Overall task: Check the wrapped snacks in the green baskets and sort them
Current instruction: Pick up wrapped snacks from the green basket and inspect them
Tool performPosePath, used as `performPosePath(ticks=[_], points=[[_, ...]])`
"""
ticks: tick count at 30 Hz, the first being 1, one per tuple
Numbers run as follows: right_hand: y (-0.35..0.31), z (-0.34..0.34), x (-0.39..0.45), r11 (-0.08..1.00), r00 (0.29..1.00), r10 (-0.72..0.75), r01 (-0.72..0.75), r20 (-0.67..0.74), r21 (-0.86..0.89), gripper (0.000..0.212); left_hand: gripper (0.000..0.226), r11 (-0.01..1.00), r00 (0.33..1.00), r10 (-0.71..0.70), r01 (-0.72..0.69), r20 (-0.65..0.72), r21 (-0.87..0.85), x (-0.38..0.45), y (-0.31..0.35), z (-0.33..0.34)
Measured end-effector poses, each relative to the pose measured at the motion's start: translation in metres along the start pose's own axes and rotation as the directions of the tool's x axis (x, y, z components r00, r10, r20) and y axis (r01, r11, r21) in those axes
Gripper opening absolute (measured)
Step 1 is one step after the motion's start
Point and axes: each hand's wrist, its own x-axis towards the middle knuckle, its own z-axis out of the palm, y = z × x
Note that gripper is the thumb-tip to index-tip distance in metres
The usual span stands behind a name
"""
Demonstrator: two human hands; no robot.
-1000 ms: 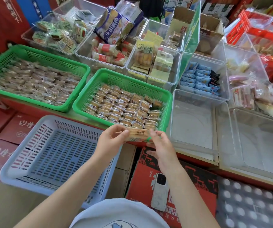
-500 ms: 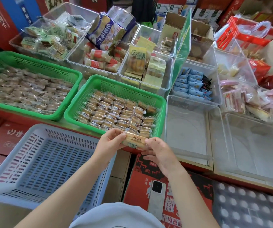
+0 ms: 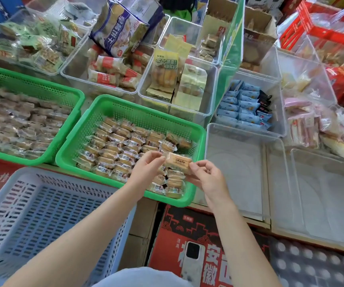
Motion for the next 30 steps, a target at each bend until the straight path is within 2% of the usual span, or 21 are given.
performPosePath(ticks=[2,3,5,6,8,10,12,16,20,26,28,30], points=[[-0.005,-0.004,0.021,0.971,0.989,-0.119,0.096,-0.091,-0.220,0.009,0.018,0.958,0.998,0.058,-0.056,0.001,0.281,0.018,0.000,0.005],[-0.008,-0.006,0.032,0.922,0.975,-0.190,0.135,-0.118,-0.363,0.011,0.023,0.901,0.995,0.102,-0.100,0.019,0.421,0.027,0.000,0.008],[-0.016,-0.008,0.051,0.762,0.943,-0.310,0.169,-0.123,-0.625,0.014,0.038,0.737,0.983,0.162,-0.176,0.082,0.653,0.046,-0.003,0.013],[-0.019,-0.007,0.059,0.691,0.933,-0.341,0.166,-0.115,-0.703,0.015,0.047,0.641,0.979,0.167,-0.200,0.120,0.741,0.054,-0.005,0.016],[-0.024,-0.002,0.072,0.577,0.926,-0.366,0.149,-0.091,-0.803,0.015,0.061,0.432,0.966,0.159,-0.254,0.204,0.866,0.070,-0.010,0.020],[-0.025,0.006,0.083,0.447,0.916,-0.397,0.141,-0.054,-0.883,0.016,0.067,0.253,0.955,0.123,-0.294,0.271,0.922,0.083,-0.016,0.021],[-0.022,0.014,0.093,0.353,0.910,-0.414,0.133,-0.027,-0.926,0.017,0.066,0.156,0.950,0.079,-0.311,0.302,0.937,0.095,-0.026,0.018],[-0.011,0.029,0.111,0.256,0.911,-0.412,0.128,0.012,-0.958,0.018,0.066,0.083,0.948,0.051,-0.317,0.314,0.945,0.106,-0.047,0.003],[0.003,0.042,0.128,0.142,0.928,-0.367,0.119,0.060,-0.983,0.021,0.068,0.073,0.944,0.068,-0.329,0.324,0.942,0.108,-0.052,0.000],[0.015,0.046,0.146,-0.055,0.956,-0.253,0.139,0.148,-0.989,0.026,0.071,0.126,0.952,0.052,-0.307,0.303,0.943,0.111,-0.051,0.002],[0.008,0.041,0.148,-0.091,0.962,-0.204,0.165,0.181,-0.982,0.027,0.068,0.162,0.951,0.083,-0.309,0.299,0.937,0.110,-0.049,0.003],[-0.001,0.033,0.151,-0.097,0.957,-0.198,0.196,0.212,-0.976,0.027,0.064,0.150,0.947,0.109,-0.316,0.302,0.937,0.109,-0.046,0.007]])
